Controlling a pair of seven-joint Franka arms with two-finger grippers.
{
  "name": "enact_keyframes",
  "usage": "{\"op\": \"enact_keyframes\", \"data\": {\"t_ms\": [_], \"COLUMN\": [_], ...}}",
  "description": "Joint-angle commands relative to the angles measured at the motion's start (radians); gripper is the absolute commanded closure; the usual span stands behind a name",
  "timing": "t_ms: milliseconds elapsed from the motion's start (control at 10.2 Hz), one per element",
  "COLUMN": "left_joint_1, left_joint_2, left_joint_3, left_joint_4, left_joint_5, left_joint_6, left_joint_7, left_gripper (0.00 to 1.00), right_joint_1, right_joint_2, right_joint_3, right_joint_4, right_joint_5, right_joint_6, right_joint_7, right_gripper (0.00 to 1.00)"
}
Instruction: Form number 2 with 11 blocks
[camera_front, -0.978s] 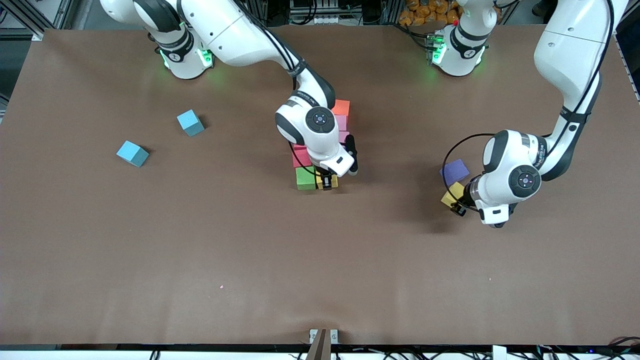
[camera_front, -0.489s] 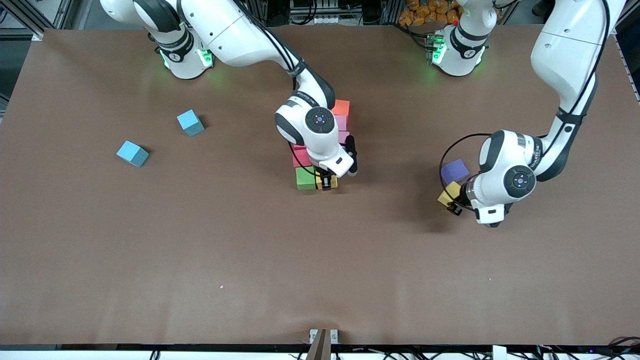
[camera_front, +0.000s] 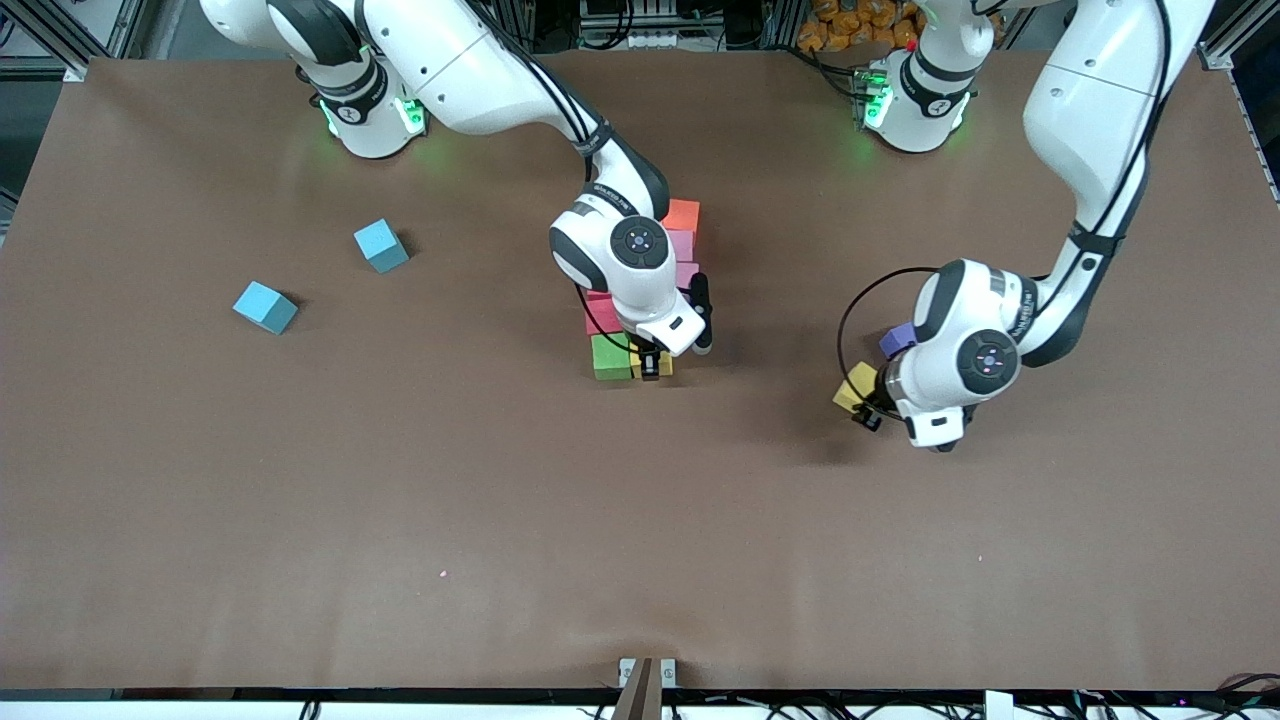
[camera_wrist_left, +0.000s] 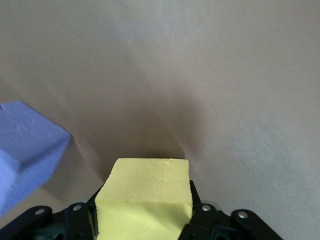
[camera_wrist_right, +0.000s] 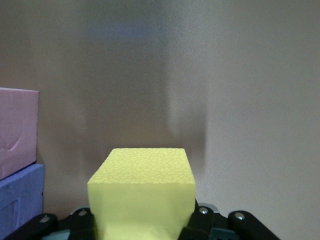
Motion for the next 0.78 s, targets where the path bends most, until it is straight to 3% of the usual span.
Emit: {"op": "enact_keyframes", "data": {"t_ms": [0, 196, 293, 391, 685], "left_joint_1": [-0.01, -0.024, -0.031, -0.033, -0.038], "left_joint_2": [0.017, 0.016, 0.017, 0.016, 0.014], "left_joint_3": [0.003, 0.003, 0.003, 0.003, 0.003], "left_joint_4": [0.028, 0.028, 0.028, 0.031, 0.034], "left_joint_5": [-0.016, -0.028, -0.03, -0.038, -0.051], "left_joint_6": [-0.003, -0.001, -0.001, -0.001, 0.0], "left_joint_7": [-0.03, -0.061, -0.066, -0.07, -0.11], "left_gripper": [0.55, 0.55, 0.55, 0.55, 0.54], "right_joint_1": [-0.008, -0.008, -0.008, -0.009, -0.008], "right_joint_2": [-0.002, -0.002, -0.002, -0.002, -0.005], "right_joint_3": [0.006, 0.004, 0.004, 0.004, 0.004], "right_joint_4": [-0.006, -0.006, -0.006, -0.007, -0.01], "right_joint_5": [0.011, 0.011, 0.011, 0.012, 0.012], "right_joint_6": [0.001, 0.001, 0.001, 0.013, 0.016], "right_joint_7": [0.005, 0.008, 0.008, 0.008, 0.008], "right_gripper": [0.62, 0.56, 0.38, 0.01, 0.0]}}
